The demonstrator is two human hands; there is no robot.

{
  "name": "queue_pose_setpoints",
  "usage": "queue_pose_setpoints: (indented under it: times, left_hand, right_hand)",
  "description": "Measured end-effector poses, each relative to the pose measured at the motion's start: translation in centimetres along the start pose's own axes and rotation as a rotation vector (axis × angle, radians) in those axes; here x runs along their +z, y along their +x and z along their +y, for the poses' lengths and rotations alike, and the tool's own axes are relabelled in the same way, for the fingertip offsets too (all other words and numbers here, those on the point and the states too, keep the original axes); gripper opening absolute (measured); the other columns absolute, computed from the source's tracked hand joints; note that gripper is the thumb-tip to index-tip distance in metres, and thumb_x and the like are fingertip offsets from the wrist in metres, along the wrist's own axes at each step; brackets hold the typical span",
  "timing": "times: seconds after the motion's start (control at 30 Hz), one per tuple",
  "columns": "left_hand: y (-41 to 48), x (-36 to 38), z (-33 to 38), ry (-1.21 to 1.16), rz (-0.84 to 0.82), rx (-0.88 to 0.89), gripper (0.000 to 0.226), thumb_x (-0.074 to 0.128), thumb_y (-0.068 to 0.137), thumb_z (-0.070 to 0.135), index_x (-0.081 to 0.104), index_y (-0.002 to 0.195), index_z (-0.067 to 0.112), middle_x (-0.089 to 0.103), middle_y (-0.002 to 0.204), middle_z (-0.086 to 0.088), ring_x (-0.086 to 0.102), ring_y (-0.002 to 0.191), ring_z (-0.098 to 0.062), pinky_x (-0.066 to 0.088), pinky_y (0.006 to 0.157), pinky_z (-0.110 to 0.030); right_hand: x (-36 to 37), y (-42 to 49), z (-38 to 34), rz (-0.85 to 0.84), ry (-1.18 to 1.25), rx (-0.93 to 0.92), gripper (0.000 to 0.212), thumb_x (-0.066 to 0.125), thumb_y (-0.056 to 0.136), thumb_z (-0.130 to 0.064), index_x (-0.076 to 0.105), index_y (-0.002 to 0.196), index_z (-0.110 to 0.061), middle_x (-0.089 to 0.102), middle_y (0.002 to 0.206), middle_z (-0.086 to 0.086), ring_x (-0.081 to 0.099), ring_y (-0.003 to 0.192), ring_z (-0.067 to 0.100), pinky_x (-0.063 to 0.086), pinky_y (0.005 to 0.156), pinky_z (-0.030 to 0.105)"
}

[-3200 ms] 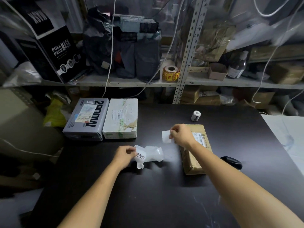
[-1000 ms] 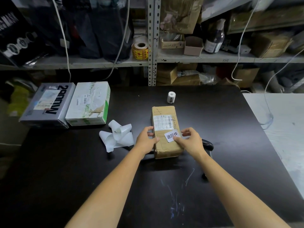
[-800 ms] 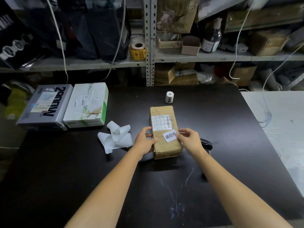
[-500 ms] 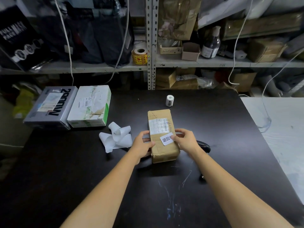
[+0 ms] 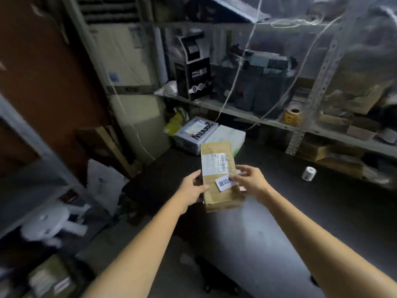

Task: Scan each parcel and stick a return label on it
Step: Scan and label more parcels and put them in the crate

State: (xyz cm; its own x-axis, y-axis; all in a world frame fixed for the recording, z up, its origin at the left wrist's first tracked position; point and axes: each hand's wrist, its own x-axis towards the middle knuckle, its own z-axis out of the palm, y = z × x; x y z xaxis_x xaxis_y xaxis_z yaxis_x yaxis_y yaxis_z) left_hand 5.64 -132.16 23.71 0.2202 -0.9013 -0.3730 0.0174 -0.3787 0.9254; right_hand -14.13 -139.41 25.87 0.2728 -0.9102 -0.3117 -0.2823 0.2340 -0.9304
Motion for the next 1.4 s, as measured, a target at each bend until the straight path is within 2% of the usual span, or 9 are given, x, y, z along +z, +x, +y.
queue_pose_setpoints:
  times: [0.2,0.4,0.67,0.73,0.87,1.0,1.13,1.23,1.4]
  left_hand:
    - [-8.5,-16.8,-2.3,-0.059,0.285,0.034,0.072,0.067,0.089,0.005,0.035,0.150,0.026,0.048,0.145,-0.005,0.052,0.127,-0.027,0.048,0.100,-0.051]
    - [-20.3,-35.2,-8.4,-0.123,0.520,-0.010,0.068,0.068,0.089,0.009,0.040,0.145,0.036,0.062,0.129,-0.001,0.064,0.110,-0.028,0.054,0.091,-0.053]
    - [-33.9,-54.7,-17.7,-0.191,0.716,-0.077,0.071,0.069,0.088,0.006,0.039,0.148,0.028,0.058,0.133,0.004,0.066,0.106,-0.023,0.057,0.073,-0.034]
    - [-36.1,-57.7,-20.0,-0.202,0.763,-0.130,0.069,0.071,0.088,0.012,0.040,0.146,0.034,0.052,0.130,0.012,0.064,0.103,-0.017,0.053,0.064,-0.030]
    - [-38.4,-62.7,-25.8,-0.298,0.840,-0.196,0.071,0.071,0.086,0.007,0.040,0.145,0.033,0.051,0.133,0.000,0.066,0.104,-0.023,0.058,0.085,-0.048]
    - [-38.9,-65.3,-30.5,-0.412,0.892,-0.258,0.068,0.068,0.087,0.006,0.042,0.144,0.032,0.063,0.110,0.011,0.065,0.091,-0.010,0.058,0.060,-0.029]
    - [-37.9,-67.3,-36.0,-0.501,0.927,-0.318,0.062,0.065,0.088,0.001,0.046,0.140,0.030,0.062,0.126,-0.002,0.061,0.113,-0.025,0.055,0.088,-0.049]
    - [-37.0,-68.3,-40.2,-0.547,0.962,-0.367,0.063,0.065,0.088,-0.001,0.048,0.140,0.030,0.060,0.127,0.000,0.057,0.116,-0.026,0.057,0.082,-0.043]
    - [-35.7,-69.9,-49.1,-0.589,0.921,-0.444,0.067,0.064,0.088,-0.002,0.042,0.146,0.024,0.054,0.138,-0.008,0.055,0.121,-0.033,0.053,0.093,-0.054]
  right_hand:
    - [17.7,-3.1,-6.1,-0.256,-0.146,-0.146,0.035,0.072,0.090,-0.018,0.063,0.123,-0.022,0.069,0.083,-0.001,0.066,0.065,0.011,0.057,0.050,0.029]
    - [39.1,-9.3,-8.2,-0.515,-0.221,-0.224,0.028,0.073,0.089,-0.017,0.066,0.116,-0.016,0.073,0.099,0.008,0.072,0.093,0.023,0.061,0.073,0.051]
    - [64.6,-17.6,-5.6,-0.713,-0.274,-0.240,0.023,0.073,0.089,-0.020,0.068,0.111,-0.020,0.073,0.102,0.006,0.072,0.094,0.025,0.061,0.077,0.045]
    - [69.3,-18.6,-4.3,-0.753,-0.320,-0.255,0.022,0.072,0.089,-0.019,0.069,0.110,-0.015,0.074,0.103,0.011,0.072,0.094,0.028,0.059,0.081,0.052]
    - [77.0,-19.8,-1.3,-0.845,-0.388,-0.274,0.012,0.070,0.090,-0.014,0.071,0.101,-0.010,0.073,0.106,0.016,0.073,0.085,0.019,0.060,0.080,0.048]
    - [83.2,-19.3,2.5,-0.961,-0.419,-0.244,0.010,0.070,0.091,-0.015,0.070,0.100,-0.012,0.074,0.105,0.011,0.072,0.092,0.021,0.060,0.080,0.041]
    - [87.8,-18.3,6.7,-1.070,-0.454,-0.156,0.015,0.068,0.092,-0.016,0.064,0.091,-0.031,0.070,0.090,-0.006,0.071,0.089,0.014,0.059,0.061,0.025]
    - [90.9,-17.4,10.8,-1.099,-0.517,-0.110,0.019,0.069,0.092,-0.020,0.065,0.110,-0.024,0.071,0.094,0.001,0.071,0.090,0.019,0.061,0.062,0.035]
    - [95.1,-16.1,17.9,-1.104,-0.628,-0.103,0.030,0.070,0.091,-0.029,0.063,0.120,-0.030,0.073,0.094,0.002,0.067,0.074,0.006,0.051,0.046,0.019]
